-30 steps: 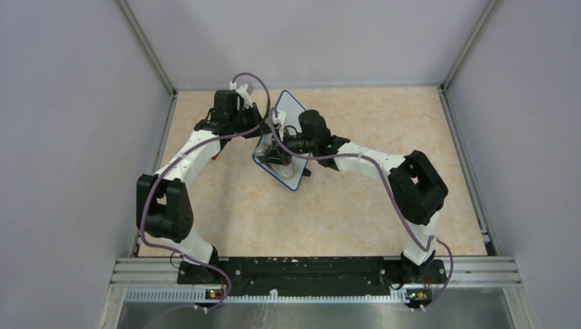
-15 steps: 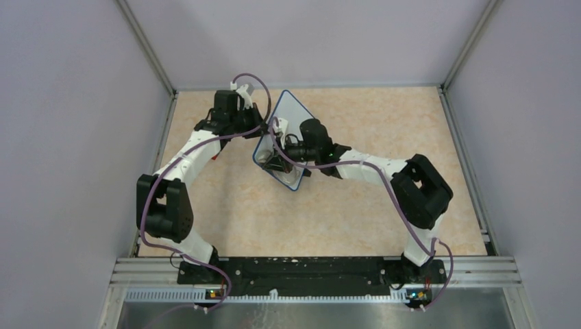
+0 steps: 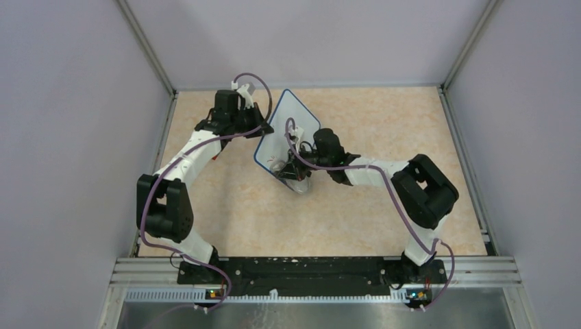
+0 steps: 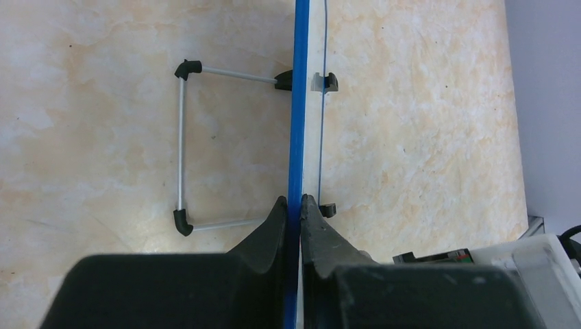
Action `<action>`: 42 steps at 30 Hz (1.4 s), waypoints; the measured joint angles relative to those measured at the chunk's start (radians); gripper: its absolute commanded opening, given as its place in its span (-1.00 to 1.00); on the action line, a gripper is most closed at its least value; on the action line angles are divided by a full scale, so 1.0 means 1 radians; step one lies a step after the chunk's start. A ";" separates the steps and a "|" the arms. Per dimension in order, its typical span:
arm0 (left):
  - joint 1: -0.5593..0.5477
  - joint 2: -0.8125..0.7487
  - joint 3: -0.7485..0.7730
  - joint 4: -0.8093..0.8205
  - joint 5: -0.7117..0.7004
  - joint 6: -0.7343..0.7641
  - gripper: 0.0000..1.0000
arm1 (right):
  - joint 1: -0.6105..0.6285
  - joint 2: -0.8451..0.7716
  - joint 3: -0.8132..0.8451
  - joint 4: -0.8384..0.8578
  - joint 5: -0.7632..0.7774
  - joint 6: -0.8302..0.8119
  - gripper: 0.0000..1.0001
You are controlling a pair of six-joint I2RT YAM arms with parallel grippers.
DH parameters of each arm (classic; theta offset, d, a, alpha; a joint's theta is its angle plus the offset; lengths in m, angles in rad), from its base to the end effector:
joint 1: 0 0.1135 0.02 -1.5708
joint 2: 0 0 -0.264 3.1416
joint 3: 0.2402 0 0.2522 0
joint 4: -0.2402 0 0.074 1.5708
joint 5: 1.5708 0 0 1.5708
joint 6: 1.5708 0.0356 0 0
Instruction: Erase the whiteboard
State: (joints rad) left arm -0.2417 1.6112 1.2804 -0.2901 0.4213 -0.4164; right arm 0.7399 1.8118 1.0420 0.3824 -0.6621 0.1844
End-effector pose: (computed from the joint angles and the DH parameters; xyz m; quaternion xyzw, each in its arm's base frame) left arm 0.3542 -0.1023 0.2925 0.0194 0.8747 -0.3205 0.3631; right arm 0.2771 0.2826 0.2039 -0.3896 0.7051 0.4767 0.3519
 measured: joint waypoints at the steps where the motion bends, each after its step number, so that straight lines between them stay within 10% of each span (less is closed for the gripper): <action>1: -0.001 0.000 0.000 0.002 0.000 0.000 -1.00 | -0.006 0.000 -0.006 -0.001 -0.003 0.014 -1.00; 26: -0.003 0.000 0.000 0.026 -0.014 0.005 -1.00 | 0.039 0.002 0.093 -0.054 0.115 0.121 -1.00; 42: -0.001 0.002 -0.008 0.079 -0.031 0.020 -1.00 | -0.079 0.098 0.042 0.185 0.066 0.511 -1.00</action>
State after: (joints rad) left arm -0.2428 1.6131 1.2728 -0.2115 0.3904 -0.3965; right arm 0.6613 1.9102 1.0843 0.5678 -0.5964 0.6952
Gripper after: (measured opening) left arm 0.101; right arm 0.034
